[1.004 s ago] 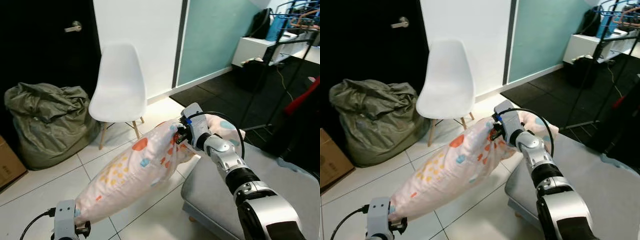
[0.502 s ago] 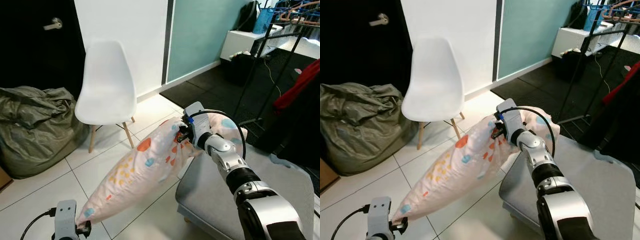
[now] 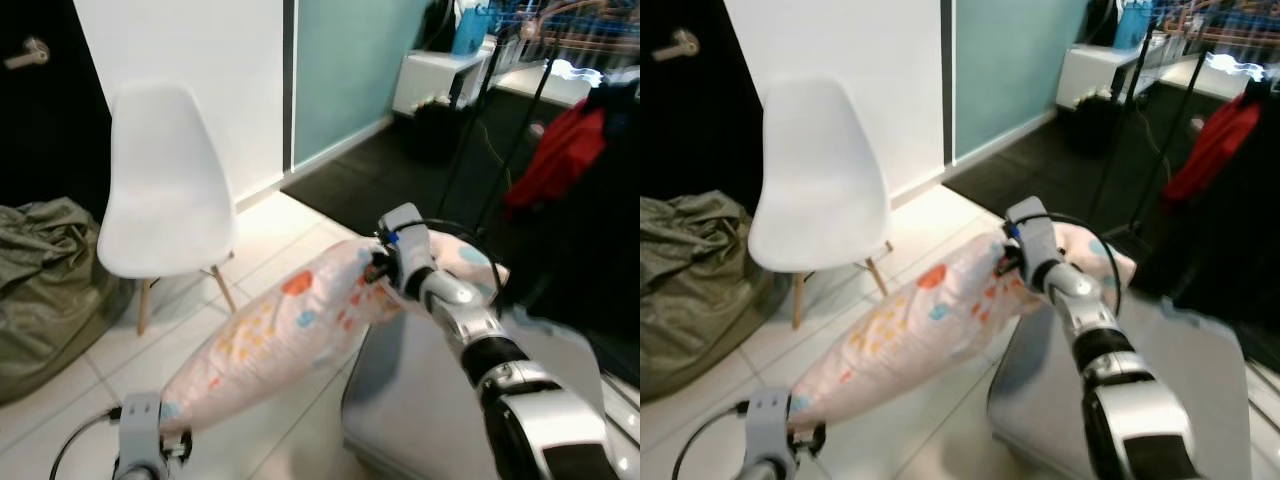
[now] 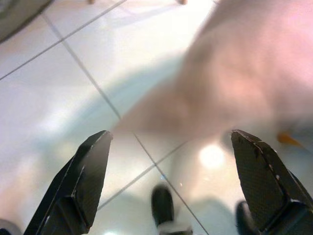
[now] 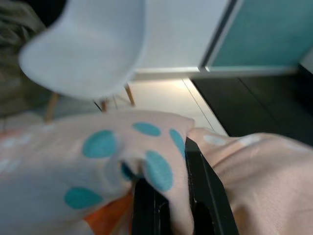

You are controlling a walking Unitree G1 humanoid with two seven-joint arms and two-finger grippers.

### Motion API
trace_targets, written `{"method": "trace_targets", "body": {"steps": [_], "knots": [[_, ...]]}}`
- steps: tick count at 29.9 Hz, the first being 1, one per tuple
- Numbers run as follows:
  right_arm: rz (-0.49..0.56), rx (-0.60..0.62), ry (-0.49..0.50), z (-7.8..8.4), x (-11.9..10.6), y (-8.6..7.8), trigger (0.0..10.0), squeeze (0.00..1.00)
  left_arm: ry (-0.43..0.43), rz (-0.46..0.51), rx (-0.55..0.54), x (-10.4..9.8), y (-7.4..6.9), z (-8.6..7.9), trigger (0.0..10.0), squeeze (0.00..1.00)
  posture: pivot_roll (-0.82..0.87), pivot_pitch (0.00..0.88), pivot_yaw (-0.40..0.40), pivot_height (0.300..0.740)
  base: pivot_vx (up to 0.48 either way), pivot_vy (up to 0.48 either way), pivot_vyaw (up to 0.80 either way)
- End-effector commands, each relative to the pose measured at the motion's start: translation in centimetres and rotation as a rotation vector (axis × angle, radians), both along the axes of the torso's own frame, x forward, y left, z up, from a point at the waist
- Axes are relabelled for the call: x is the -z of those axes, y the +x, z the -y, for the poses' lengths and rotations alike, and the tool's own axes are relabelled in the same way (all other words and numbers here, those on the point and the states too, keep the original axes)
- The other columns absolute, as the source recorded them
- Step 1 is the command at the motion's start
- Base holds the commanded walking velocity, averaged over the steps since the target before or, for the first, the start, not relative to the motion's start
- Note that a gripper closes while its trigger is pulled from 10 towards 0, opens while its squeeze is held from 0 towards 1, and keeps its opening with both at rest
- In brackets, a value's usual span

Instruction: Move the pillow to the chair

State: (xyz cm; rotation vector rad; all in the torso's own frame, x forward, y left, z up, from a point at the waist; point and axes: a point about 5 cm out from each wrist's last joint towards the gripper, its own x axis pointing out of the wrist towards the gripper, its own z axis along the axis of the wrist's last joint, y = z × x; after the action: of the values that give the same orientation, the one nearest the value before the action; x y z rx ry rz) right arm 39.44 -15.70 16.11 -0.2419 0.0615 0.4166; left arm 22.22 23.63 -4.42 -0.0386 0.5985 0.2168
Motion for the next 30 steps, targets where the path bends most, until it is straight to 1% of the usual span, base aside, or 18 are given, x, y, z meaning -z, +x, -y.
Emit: {"method": "trace_targets", "body": {"steps": [1, 3, 5, 9, 13, 16, 22, 30], "knots": [[0.095, -0.061, 0.05, -1.7, -2.3, 0.4, 10.0, 0.0, 0.005, -0.037, -0.01, 0.6, -1.0, -0.4, 10.0, 0.0, -0.15, 0.062, -0.063, 0.74, 0.454, 0.0, 0.0], [0.1, -0.067, 0.052, -1.7, -2.3, 0.4, 10.0, 0.0, 0.005, -0.037, -0.01, 0.6, -0.9, -0.4, 10.0, 0.0, -0.15, 0.062, -0.063, 0.74, 0.454, 0.0, 0.0], [0.105, -0.089, 0.065, -1.7, -2.4, 0.3, 10.0, 0.0, 0.006, -0.038, -0.009, 0.6, -1.0, -0.4, 10.0, 0.0, -0.15, 0.059, -0.061, 0.74, 0.458, 0.0, 0.79], [0.116, -0.067, 0.097, -1.5, -2.8, 0.5, 10.0, 0.0, 0.005, -0.038, -0.008, 0.6, -1.0, -0.4, 10.0, 0.0, -0.15, 0.056, -0.062, 0.74, 0.455, 0.0, 0.78], [0.103, -0.001, 0.105, -1.0, -3.0, 0.8, 10.0, 0.0, 0.005, -0.039, -0.009, 0.6, -1.0, -0.4, 10.0, 0.0, -0.15, 0.052, -0.063, 0.74, 0.457, 0.0, 0.0], [0.104, 0.027, 0.11, -0.7, -3.2, 0.9, 10.0, 0.0, 0.005, -0.04, -0.009, 0.6, -1.0, -0.4, 10.0, 0.0, -0.15, 0.05, -0.063, 0.74, 0.456, 0.0, 0.0], [0.106, 0.048, 0.128, -0.5, -3.7, 1.2, 10.0, 0.0, 0.006, -0.041, -0.006, 0.6, -1.0, -0.3, 10.0, 0.0, -0.15, 0.041, -0.063, 0.74, 0.456, 0.0, 0.0], [0.111, 0.073, 0.125, -0.2, -4.0, 1.3, 10.0, 0.0, 0.006, -0.043, -0.003, 0.6, -1.0, -0.3, 10.0, 0.0, -0.15, 0.034, -0.065, 0.74, 0.462, 0.0, 0.0]]}}
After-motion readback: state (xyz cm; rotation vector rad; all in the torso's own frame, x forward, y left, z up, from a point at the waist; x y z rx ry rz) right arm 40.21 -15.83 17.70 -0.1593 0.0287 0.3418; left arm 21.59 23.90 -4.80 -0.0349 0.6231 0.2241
